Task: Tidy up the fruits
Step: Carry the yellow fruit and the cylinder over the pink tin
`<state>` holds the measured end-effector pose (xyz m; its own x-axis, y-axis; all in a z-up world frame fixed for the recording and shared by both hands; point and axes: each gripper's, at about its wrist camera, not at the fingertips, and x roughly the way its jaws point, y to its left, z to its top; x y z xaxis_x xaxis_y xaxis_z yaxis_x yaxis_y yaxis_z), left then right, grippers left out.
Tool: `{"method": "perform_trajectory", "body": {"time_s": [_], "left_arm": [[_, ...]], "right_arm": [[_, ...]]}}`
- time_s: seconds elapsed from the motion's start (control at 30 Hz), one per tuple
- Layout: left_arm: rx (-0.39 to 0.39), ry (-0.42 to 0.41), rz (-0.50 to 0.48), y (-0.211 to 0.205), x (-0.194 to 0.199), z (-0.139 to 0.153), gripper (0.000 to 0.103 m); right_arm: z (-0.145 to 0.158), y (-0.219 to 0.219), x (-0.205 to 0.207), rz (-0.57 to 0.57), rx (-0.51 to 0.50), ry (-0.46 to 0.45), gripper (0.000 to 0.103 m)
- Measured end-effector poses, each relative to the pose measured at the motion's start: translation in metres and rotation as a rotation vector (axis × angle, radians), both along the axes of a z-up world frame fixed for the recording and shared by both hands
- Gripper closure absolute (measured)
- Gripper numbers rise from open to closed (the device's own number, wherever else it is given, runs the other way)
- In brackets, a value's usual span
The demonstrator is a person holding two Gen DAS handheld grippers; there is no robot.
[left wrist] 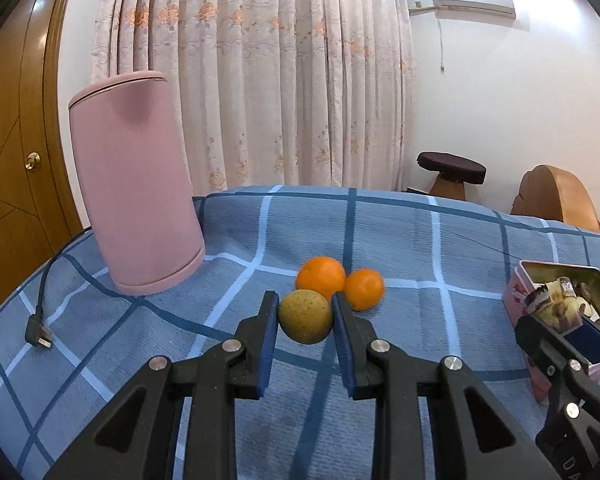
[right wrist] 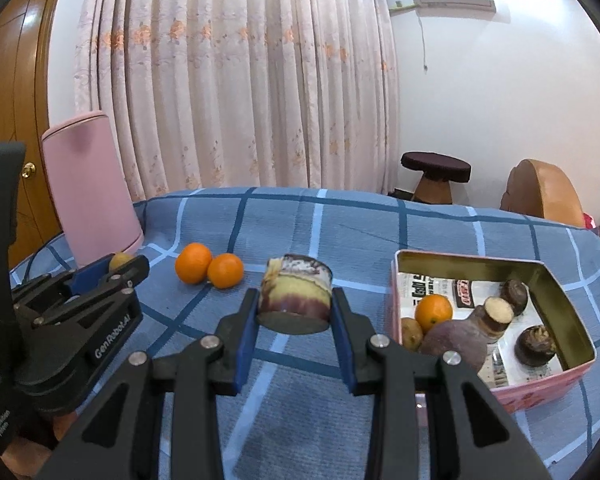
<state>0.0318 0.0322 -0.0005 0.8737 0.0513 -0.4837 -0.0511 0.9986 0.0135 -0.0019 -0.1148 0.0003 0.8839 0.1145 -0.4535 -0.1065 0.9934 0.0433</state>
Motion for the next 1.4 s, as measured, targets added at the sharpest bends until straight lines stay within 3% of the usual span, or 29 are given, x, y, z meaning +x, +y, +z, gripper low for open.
{"method": "perform_trajectory", "body": {"time_s": [0.73, 1.4], "left_arm": [[-0.013, 0.007, -0.07, -0.057, -0.018, -0.001, 0.074], [-0.004, -0.002, -0.189, -0.128, -0.022, 0.003, 0.074]], "right_arm": [[0.001, -0.046, -0.023, -0.015, -0.025, -0.005, 0.065], [0.003, -0.126, -0.029, -0.108, 0.004, -0.005, 0.065]]}}
